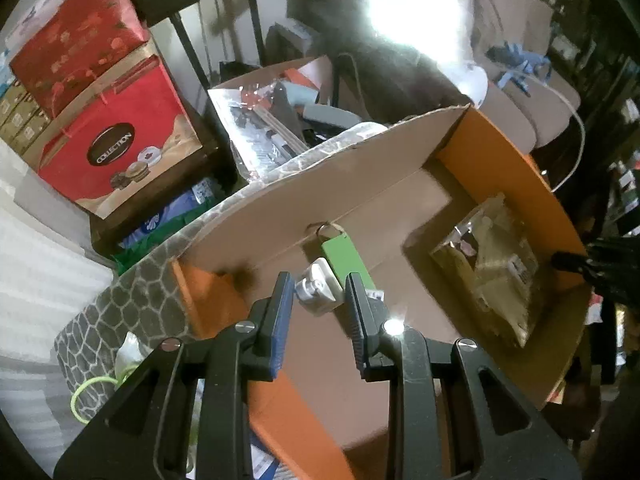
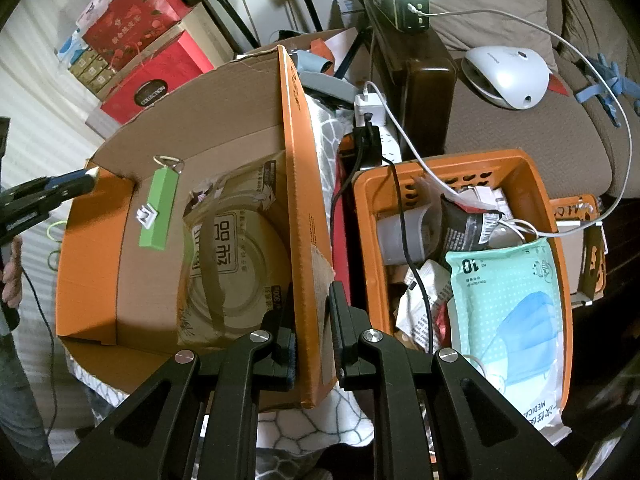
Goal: Organize objects
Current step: 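Carry the second plug with the left gripper onto the green power bank, then open the left gripper to release the plug and withdraw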
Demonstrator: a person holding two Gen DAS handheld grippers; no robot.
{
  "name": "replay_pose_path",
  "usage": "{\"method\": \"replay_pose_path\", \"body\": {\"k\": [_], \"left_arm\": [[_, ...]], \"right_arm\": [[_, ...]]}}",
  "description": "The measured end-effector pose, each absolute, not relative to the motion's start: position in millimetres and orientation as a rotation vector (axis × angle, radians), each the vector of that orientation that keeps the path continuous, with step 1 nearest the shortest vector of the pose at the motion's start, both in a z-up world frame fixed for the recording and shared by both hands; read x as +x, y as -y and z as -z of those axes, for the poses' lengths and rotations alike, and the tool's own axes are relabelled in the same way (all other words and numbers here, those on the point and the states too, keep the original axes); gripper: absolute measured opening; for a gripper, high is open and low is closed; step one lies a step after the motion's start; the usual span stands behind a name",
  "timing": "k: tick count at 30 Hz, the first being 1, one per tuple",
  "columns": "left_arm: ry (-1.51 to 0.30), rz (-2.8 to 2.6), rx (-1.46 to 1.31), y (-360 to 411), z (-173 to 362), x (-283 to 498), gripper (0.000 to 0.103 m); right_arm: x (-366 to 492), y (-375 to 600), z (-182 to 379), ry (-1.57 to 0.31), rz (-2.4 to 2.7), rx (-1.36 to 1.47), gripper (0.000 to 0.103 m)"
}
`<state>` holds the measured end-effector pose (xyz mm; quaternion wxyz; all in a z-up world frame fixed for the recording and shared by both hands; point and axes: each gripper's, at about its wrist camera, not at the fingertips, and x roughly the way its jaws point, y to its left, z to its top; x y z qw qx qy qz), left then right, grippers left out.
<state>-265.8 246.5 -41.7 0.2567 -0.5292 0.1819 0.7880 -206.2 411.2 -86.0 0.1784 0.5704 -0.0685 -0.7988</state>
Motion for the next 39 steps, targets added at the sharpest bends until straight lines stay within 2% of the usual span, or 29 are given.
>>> {"method": "replay_pose_path", "body": {"k": [15,27,30,33,39], "left_arm": [[-0.787,-2.125,-1.450,-310,92,-260,0.025],[-0.884,-2.152,-1.438,-317,108,-259,0.025],[-0.887,-2.161,-1.444,-317,108,-261,0.028],[-0.868,-2.170,-1.444,-315,107,-262,0.042],[-0.806,-2.197,-1.434,-305,92,-262,0.054]], "right_arm": [[-205,-408,86,0.215,2.265,1.612,0.013],[-206,-408,86,0.226,2.267,1.614,0.013],[-205,-408,86,0.231,2.268,1.614,0.013],[-204,-407,86,0.239,2.267,1.614,0.013],[-203,-406,87,0.241,2.269,1.615,0.013]]}}
